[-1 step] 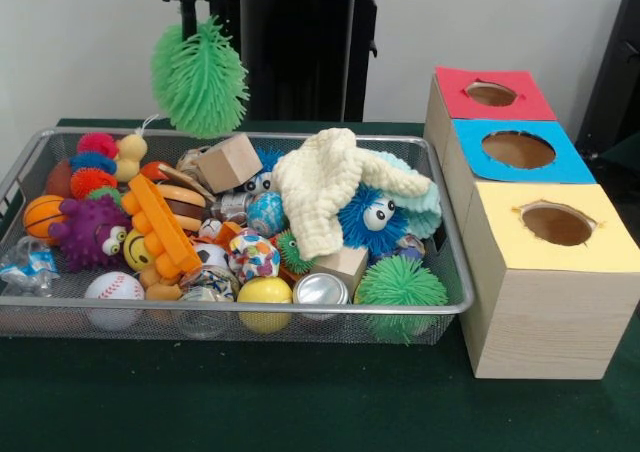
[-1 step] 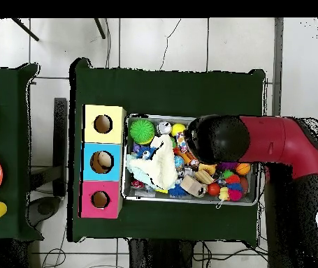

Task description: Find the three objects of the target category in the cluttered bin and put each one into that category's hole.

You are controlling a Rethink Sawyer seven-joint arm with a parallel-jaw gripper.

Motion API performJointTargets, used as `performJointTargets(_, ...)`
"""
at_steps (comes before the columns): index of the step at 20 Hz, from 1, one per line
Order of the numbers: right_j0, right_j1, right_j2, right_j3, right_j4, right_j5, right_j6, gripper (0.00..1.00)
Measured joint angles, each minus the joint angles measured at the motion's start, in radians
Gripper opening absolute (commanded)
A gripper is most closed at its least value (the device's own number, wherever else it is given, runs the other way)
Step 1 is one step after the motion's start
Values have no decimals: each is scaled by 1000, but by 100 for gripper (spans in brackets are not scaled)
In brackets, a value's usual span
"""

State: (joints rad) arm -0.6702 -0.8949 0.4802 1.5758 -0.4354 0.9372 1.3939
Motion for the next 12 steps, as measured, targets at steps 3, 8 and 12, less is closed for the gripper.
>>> performJointTargets(3,0,1,-4,20,2,-14,0,0)
performJointTargets(8,0,2,-10,26,2,-32,0,0)
performJointTargets(12,0,2,-10,30,4,-42,0,0)
